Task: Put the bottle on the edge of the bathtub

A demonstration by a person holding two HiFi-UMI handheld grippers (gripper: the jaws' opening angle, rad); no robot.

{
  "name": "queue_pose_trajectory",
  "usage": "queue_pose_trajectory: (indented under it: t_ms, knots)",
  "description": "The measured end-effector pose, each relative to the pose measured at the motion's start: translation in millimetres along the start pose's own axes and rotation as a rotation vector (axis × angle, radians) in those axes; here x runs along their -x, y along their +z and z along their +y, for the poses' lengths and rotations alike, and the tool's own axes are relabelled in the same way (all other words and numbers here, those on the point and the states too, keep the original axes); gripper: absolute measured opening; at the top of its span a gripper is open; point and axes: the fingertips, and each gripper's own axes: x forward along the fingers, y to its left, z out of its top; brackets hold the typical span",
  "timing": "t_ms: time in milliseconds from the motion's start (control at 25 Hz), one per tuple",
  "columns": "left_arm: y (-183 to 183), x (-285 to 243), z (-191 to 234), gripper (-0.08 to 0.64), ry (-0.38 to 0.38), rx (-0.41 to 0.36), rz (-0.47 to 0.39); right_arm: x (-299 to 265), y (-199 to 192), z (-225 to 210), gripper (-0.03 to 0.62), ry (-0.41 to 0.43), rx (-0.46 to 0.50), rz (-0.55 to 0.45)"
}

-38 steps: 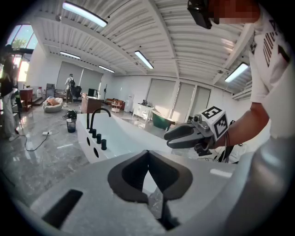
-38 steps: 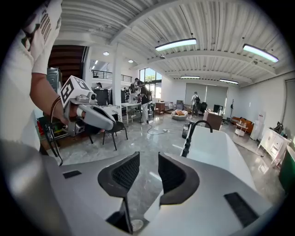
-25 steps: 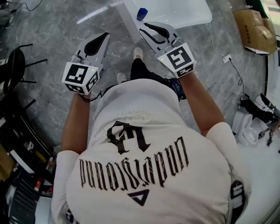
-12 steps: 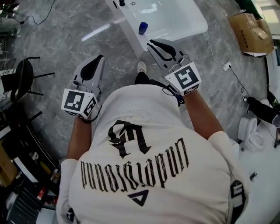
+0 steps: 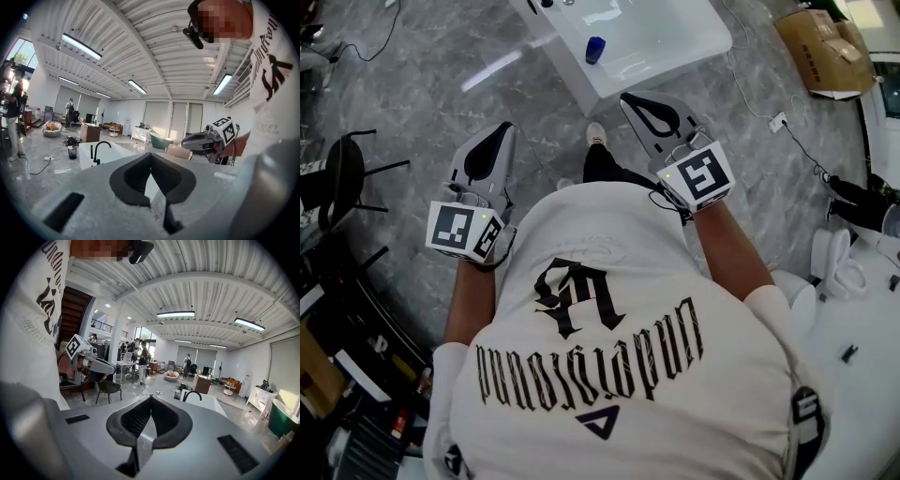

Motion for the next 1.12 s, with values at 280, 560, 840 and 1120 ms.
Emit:
queue_pose_trajectory:
  t_ms: [280,560,840,1120]
  knots:
    - [-5.5,5.2,-22.9,0.014,-0.02,0.023,0.003,31.9,-3.8,13.4,0.015,0.012,0.015,0.039]
    - [-8.9,2.7,-37.3,0.015,0.038,0.001,0.032,51.0,-4.3,4.1,0.015,0.047,0.008,0.01]
    - [-14.2,-18.4,-88.1,0.015,0.07,-0.031,0.064,98.6,-23.0,-11.7,0.015,0.08,-0.015,-0.025]
    - [-23.1,-34.8,-155.5,0.015,0.071,-0.044,0.079,162.3,-55.8,-22.1,0.015,0.098,-0.024,-0.015]
